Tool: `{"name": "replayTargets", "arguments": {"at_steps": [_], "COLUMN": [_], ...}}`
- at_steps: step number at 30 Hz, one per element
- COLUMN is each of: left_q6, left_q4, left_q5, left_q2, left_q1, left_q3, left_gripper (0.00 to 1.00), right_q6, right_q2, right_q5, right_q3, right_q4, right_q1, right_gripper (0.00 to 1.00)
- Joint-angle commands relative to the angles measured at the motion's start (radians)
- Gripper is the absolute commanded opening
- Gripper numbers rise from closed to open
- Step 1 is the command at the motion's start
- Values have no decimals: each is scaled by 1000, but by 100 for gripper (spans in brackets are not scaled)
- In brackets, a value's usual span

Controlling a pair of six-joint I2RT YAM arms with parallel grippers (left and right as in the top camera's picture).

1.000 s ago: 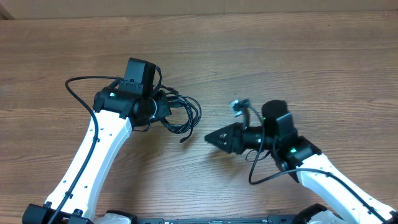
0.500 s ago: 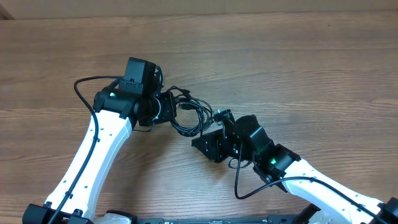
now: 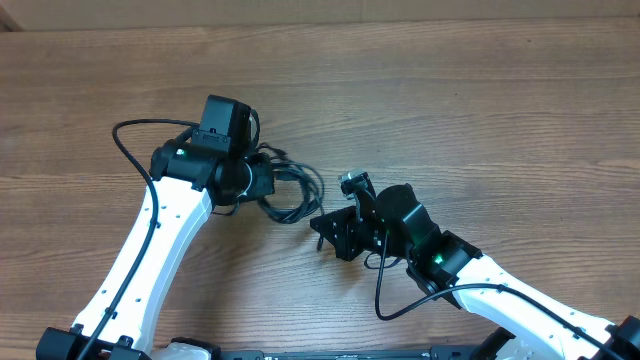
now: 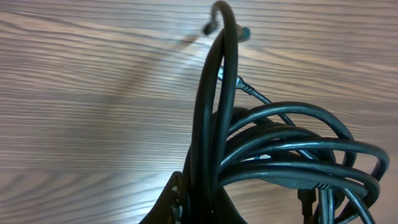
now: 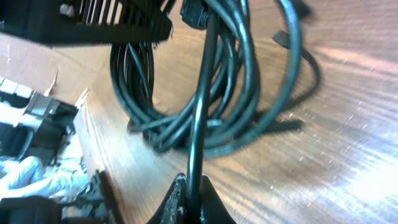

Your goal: Untangle cables

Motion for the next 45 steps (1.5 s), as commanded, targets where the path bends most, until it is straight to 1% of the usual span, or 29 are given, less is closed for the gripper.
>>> {"name": "replayTargets", "arguments": {"at_steps": [1, 4, 6, 11, 17, 20, 23, 28, 33, 35, 37, 39, 40, 42, 44, 45], "left_q6": [61, 103, 161, 356, 518, 554, 568, 573, 573, 573, 573, 574, 574, 574, 565, 550], "left_q4": [-8, -8, -8, -19, -62, -76, -81, -75, -56, -41, -19, 2, 7, 11, 6, -2], "left_q5": [-120, -98, -52, 127, 304, 359, 397, 483, 512, 558, 635, 685, 682, 649, 565, 511], "left_q2": [-2, -2, -2, -2, -2, -2, -2, -2, -2, -2, -2, -2, -2, -2, -2, -2], "left_q1": [-8, -8, -8, -8, -8, -8, -8, -8, -8, -8, -8, -8, -8, -8, -8, -8], "left_q3": [-13, -13, -13, -13, -13, -13, -13, -13, -13, -13, -13, -13, -13, -13, -13, -13], "left_gripper": [4, 4, 4, 4, 4, 4, 4, 4, 4, 4, 4, 4, 4, 4, 4, 4], "right_q6": [0, 0, -1, -8, -8, -9, -43, -53, -53, -53, -53, -53, -54, -57, -57, -57], "right_q2": [-23, -38, -43, -43, -43, -43, -43, -43, -43, -43, -43, -43, -43, -43, -43, -43], "right_q5": [-77, -78, -76, -32, -33, -32, -29, -26, -27, -42, -62, -63, -63, -60, -59, -59], "right_q3": [13, 13, 13, 13, 13, 13, 13, 13, 13, 13, 13, 13, 13, 13, 13, 13], "right_q4": [-21, -58, -76, -101, -88, -78, -76, -78, -93, -105, -114, -126, -128, -131, -130, -130], "right_q1": [0, -3, -14, -76, -194, -237, -265, -268, -267, -267, -267, -267, -267, -268, -269, -269], "right_gripper": [4, 4, 4, 4, 4, 4, 4, 6, 15, 17, 19, 25, 32, 50, 62, 66]}}
